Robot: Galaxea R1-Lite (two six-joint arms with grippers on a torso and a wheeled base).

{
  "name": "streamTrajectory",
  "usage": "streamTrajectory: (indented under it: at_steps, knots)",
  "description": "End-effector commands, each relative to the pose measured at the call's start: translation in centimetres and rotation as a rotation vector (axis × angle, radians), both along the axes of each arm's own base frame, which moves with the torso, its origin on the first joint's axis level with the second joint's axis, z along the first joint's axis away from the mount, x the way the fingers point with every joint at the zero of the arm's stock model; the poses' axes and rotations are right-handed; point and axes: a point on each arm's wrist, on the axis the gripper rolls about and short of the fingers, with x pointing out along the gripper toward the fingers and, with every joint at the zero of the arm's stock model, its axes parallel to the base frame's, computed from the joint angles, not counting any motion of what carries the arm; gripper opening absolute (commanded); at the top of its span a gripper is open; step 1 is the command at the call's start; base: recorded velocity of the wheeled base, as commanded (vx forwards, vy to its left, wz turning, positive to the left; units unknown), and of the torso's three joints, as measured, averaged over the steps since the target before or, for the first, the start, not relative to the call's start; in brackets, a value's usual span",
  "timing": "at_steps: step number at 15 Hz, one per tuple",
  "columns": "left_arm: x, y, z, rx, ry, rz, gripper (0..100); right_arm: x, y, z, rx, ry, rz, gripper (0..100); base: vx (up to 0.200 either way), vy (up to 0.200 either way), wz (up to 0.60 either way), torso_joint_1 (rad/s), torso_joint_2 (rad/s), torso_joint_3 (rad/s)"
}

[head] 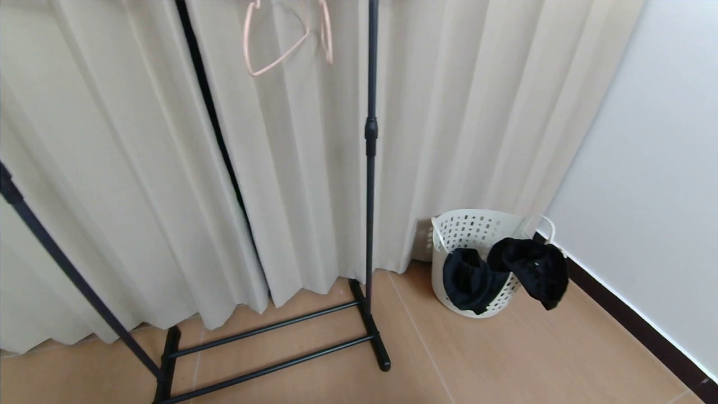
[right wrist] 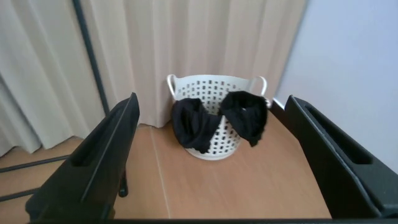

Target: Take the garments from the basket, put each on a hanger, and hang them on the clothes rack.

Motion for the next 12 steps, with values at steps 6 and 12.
streamTrajectory:
  at_steps: [6, 12]
  knots:
    - [0.02, 0.00, -0.01, 0.001, 0.003, 0.000, 100, 0.01, 0.00, 0.01, -0.002, 0.001, 0.000, 100, 0.000, -0.167, 0.00, 0.000, 0.00, 0.000]
    - [0.02, 0.00, -0.01, 0.004, 0.003, 0.000, 100, 0.01, 0.00, 0.01, 0.002, 0.001, 0.000, 100, 0.067, -0.133, 0.00, 0.002, 0.00, 0.001]
